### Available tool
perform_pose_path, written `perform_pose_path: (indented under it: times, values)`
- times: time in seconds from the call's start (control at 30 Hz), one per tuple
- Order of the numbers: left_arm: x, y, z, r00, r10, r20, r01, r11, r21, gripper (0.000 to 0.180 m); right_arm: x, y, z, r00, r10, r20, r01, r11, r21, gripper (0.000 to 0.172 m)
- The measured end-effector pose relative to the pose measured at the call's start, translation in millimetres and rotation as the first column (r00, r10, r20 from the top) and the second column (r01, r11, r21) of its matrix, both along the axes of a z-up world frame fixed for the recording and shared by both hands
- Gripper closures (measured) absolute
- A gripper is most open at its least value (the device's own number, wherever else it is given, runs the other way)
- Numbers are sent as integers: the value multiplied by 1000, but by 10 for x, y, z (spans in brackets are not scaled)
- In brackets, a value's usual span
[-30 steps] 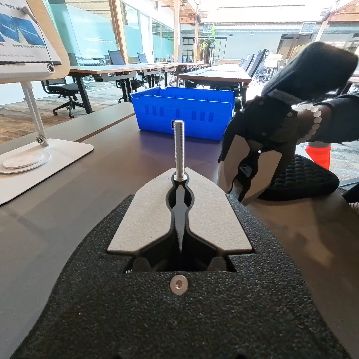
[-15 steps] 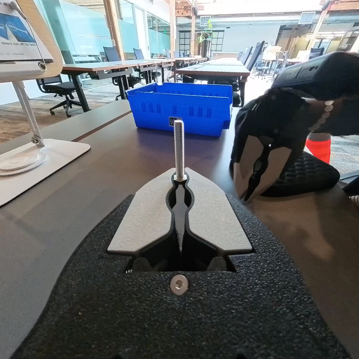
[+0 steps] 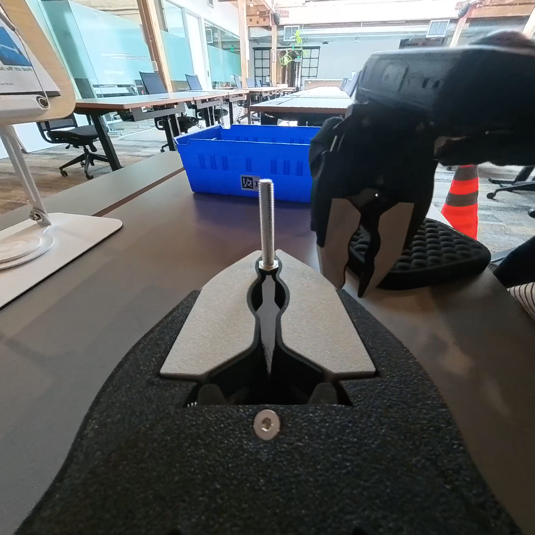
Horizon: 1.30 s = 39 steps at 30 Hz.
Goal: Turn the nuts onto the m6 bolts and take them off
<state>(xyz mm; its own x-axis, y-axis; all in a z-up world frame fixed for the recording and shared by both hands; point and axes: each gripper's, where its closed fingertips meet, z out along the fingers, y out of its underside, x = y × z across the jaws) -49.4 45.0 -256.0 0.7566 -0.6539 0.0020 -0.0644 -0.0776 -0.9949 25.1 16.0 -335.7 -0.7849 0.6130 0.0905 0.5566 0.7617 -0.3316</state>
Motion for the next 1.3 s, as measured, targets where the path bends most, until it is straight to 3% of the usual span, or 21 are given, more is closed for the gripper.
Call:
perform_pose_path:
  times: [0.17, 0.37, 0.47, 0.6, 0.87, 1.17, 1.3]
  values:
    - [-2, -3, 3, 1000, -3, 6, 3, 1000, 0, 178, -9, 14, -98, 996, 52, 78, -56, 998, 37, 153]
    - [-4, 2, -16, 1000, -7, 9, 8, 1000, -8, 178, -35, 2, -119, 995, 70, 67, -72, 997, 32, 162]
    - [-2, 2, -14, 1000, -8, 10, 8, 1000, -7, 178, -18, -121, -50, 998, 31, 57, -24, 993, -115, 162]
    - [20, -5, -17, 1000, -18, 9, 18, 1000, -8, 178, 28, -233, -22, 989, -69, 133, 112, 928, -354, 162]
    - [35, -14, -7, 1000, -25, 10, 26, 1000, -2, 178, 9, 58, -69, 966, -185, 179, 242, 889, -388, 162]
    - [78, -40, -22, 998, -55, 4, 55, 998, -5, 178, 167, -43, 264, 968, -157, 196, 242, 799, -551, 163]
    - [96, -45, -29, 998, -65, 4, 65, 998, -6, 178, 632, 18, 256, 959, -131, 253, 237, 859, -453, 163]
